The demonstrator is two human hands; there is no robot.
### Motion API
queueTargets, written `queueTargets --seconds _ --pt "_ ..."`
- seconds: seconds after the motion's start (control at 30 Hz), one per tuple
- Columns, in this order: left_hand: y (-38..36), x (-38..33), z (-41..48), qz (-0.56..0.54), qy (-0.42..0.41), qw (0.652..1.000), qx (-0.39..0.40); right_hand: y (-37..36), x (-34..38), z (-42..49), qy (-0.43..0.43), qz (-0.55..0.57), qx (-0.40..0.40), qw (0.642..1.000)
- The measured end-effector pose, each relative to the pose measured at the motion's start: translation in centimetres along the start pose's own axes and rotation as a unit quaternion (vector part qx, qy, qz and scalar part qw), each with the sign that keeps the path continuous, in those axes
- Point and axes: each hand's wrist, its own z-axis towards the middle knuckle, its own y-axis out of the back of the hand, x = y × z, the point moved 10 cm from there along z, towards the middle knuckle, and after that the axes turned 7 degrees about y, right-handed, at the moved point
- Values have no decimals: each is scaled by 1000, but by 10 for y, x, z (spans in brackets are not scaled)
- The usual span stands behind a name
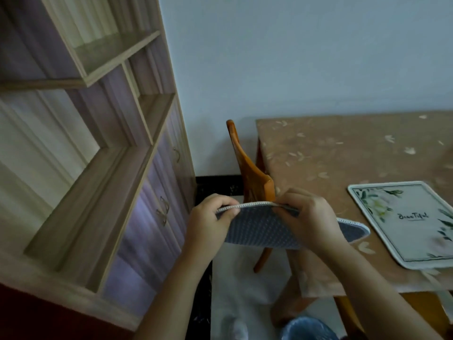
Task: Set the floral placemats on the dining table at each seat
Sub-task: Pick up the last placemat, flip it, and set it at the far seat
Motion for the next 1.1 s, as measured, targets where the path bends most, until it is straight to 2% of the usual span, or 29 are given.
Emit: queueTargets --seconds 0.27,0.4,0.73,0.8,0.97,1.1 --pt "-32 8 101 -5 -38 999 29 -5 -60 62 -54 -12 -12 998" --pt "-68 1 163 -12 -45 996 69 5 -107 92 -99 -37 -28 994" --pt "-176 -56 258 -8 -155 970 185 63 -205 117 -185 -81 -104 974" --pt "-196 -62 269 -27 -153 965 213 74 -218 117 -199 -92 -121 968" --pt "-248 -56 297 -75 -82 952 285 93 -246 120 -226 -136 -138 955" --pt "-284 -53 324 -111 -77 936 326 100 -269 131 -250 -175 -148 941"
